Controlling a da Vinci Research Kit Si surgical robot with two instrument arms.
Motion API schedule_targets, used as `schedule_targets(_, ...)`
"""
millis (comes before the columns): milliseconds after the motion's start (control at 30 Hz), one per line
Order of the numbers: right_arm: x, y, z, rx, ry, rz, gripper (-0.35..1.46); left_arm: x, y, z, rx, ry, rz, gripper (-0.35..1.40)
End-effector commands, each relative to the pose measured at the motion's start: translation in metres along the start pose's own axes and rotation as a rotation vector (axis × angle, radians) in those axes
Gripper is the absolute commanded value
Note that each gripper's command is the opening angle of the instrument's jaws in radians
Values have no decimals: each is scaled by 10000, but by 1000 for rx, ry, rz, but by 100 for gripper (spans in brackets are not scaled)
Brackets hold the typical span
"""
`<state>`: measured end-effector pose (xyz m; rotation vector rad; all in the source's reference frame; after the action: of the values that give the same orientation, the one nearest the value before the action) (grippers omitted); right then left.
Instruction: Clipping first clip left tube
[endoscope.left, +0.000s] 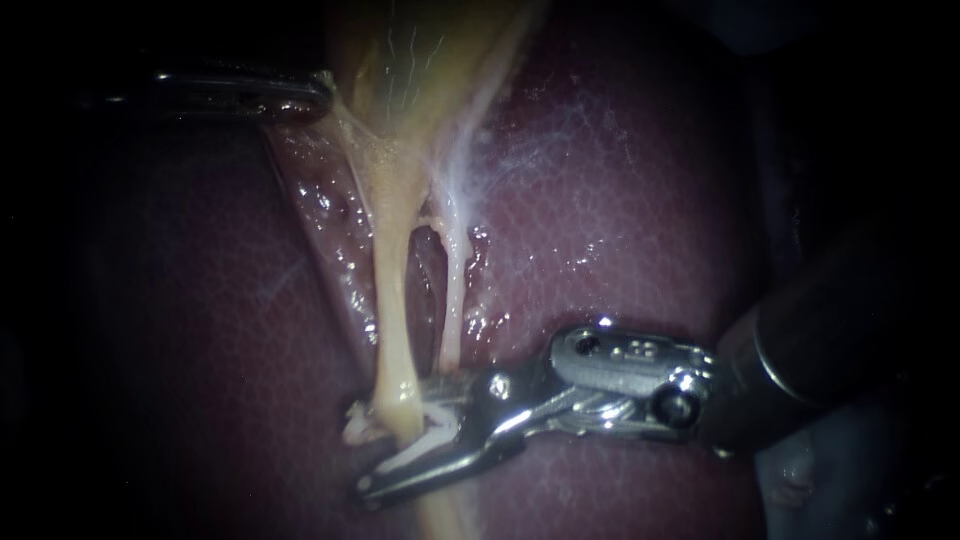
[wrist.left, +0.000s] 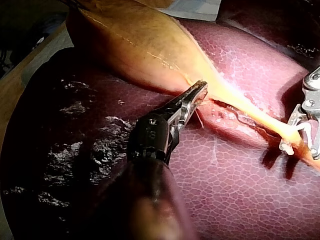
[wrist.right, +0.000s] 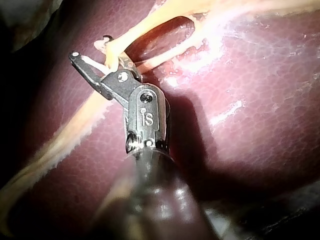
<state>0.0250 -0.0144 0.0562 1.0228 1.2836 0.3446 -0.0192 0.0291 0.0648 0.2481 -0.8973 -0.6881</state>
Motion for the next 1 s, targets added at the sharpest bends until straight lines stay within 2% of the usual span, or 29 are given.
schedule_targets(33, 0, 0, -1, 0, -1, 0, 27, 0, 0, 0, 0, 0, 0, -35)
schedule_targets(233, -1, 2, -4, 1, 0, 6, 11, 0, 0, 0, 0, 0, 0, -35)
schedule_targets(500, 2, -1, -8, 7, 2, 55, -33, 0, 0, 0, 0, 0, 0, -35)
schedule_targets(1000, 1, 4, -9, 19, -2, 77, -35, 0, 0, 0, 0, 0, 0, -35)
